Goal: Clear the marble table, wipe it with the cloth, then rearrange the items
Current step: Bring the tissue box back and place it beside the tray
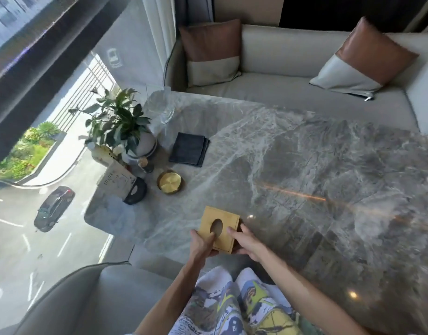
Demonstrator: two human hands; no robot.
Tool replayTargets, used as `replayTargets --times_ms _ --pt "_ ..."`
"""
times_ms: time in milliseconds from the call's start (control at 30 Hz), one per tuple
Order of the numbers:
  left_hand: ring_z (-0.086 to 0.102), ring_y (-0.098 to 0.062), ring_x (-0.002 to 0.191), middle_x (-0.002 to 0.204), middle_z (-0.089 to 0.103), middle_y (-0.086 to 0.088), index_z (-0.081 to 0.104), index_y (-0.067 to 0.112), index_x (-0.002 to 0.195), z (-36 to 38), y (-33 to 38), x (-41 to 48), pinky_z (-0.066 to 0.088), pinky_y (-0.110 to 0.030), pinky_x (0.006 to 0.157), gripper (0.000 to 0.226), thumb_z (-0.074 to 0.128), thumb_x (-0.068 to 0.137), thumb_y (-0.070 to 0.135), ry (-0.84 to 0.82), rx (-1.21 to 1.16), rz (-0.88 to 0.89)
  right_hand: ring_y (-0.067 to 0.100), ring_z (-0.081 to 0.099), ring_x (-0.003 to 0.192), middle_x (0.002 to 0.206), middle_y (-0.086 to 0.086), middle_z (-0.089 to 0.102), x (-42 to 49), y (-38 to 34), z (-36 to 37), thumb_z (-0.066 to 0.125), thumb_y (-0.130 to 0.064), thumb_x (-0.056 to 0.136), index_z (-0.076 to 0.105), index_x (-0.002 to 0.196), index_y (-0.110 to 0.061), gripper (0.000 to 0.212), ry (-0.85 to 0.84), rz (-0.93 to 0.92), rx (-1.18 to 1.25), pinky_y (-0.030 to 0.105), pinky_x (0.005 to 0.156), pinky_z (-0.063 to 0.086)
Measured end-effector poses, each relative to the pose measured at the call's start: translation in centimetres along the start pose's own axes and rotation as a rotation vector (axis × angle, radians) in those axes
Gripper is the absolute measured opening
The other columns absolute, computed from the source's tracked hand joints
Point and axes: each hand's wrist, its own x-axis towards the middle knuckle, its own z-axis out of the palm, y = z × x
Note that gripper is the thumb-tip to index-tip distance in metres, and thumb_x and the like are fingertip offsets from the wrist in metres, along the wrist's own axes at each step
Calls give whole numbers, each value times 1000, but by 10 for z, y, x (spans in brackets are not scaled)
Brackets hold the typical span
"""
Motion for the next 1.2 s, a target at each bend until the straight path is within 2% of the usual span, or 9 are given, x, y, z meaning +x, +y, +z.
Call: replayTargets --times_ms 167,300,500,633,767,933,1000,1100,1200 --pt "68 -33 86 107 56 -19 35 12 102 -99 10 45 61 -41 61 40 68 81 23 13 1 -9 20 60 96 112 3 59 14 -32 106 57 -32 95 35 141 -19 53 55 -11 0 38 74 56" --pt "68 -32 82 106 55 -18 36 8 109 -160 19 73 61 -50 68 45 70 82 22 9 13 -22 22 64 104 126 3 61 29 -48 170 57 -41 92 42 135 -23 50 69 -19 -25 30 66 55" --pt "67 -23 77 103 54 -10 35 9 110 -209 39 99 62 -43 64 44 67 85 26 -31 54 16 23 64 103 124 3 62 49 -73 218 54 -42 93 41 139 -23 51 81 -31 -63 34 74 55" --pt "71 -30 79 108 59 -17 37 7 114 -231 42 112 61 -39 56 49 68 84 29 -37 44 14 26 55 117 137 10 51 51 -90 238 51 -31 98 30 147 -15 56 98 -24 -75 36 79 51" --pt "69 -30 84 109 58 -17 38 8 110 -240 44 124 62 -45 62 49 71 80 30 -58 80 -24 19 51 102 142 11 49 65 -90 244 53 -30 97 27 149 -17 60 98 9 -77 24 53 47" --pt "61 -24 82 103 58 -10 41 13 107 -248 48 131 51 -36 64 54 66 77 51 -84 330 33 27 53 118 146 11 43 72 -85 246 52 -34 96 23 150 -15 64 115 21 -83 32 71 53" --pt "60 -24 96 112 58 -8 44 15 115 -251 46 135 50 -35 75 68 61 70 63 -102 417 119 33 51 126 151 12 37 68 -86 245 48 -35 98 19 151 -14 64 107 30 -86 24 62 54" --pt "57 -16 106 122 56 2 41 19 136 -252 44 134 47 -31 85 64 65 82 46 -173 353 323 39 58 116 153 15 32 71 -80 244 44 -39 99 13 152 -14 66 89 69 -69 13 30 38" --pt "57 -8 101 118 56 8 41 23 136 -254 43 133 44 -23 82 56 65 87 35 -196 326 374 29 64 94 153 11 33 85 -71 242 47 -45 96 16 152 -16 70 134 25 -105 21 42 54"
